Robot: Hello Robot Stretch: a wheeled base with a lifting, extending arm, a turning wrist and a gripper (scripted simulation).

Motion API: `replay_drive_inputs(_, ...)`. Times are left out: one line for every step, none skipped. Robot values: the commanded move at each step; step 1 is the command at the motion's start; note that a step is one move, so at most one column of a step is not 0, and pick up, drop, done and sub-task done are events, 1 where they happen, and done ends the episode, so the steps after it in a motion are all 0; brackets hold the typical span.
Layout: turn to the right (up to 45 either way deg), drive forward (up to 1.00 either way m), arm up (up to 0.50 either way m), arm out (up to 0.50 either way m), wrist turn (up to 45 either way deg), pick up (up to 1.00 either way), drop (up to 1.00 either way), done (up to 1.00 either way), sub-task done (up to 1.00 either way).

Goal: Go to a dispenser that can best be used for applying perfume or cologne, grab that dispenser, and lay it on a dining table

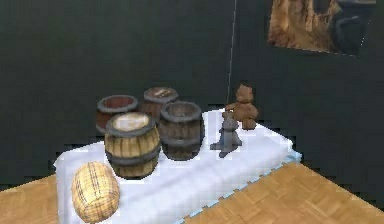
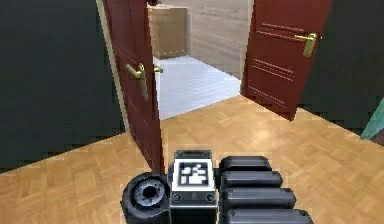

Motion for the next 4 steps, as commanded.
replay_drive_inputs(0.0,0.15,0.00,0.00,0.0,0.00,0.00,0.00,0.00)
replay_drive_inputs(-45.0,0.00,0.00,0.00,0.0,0.00,0.00,0.00,0.00)
replay_drive_inputs(-12.0,0.00,0.00,0.00,0.0,0.00,0.00,0.00,0.00)
replay_drive_inputs(0.0,0.05,0.00,0.00,0.0,0.00,0.00,0.00,0.00)
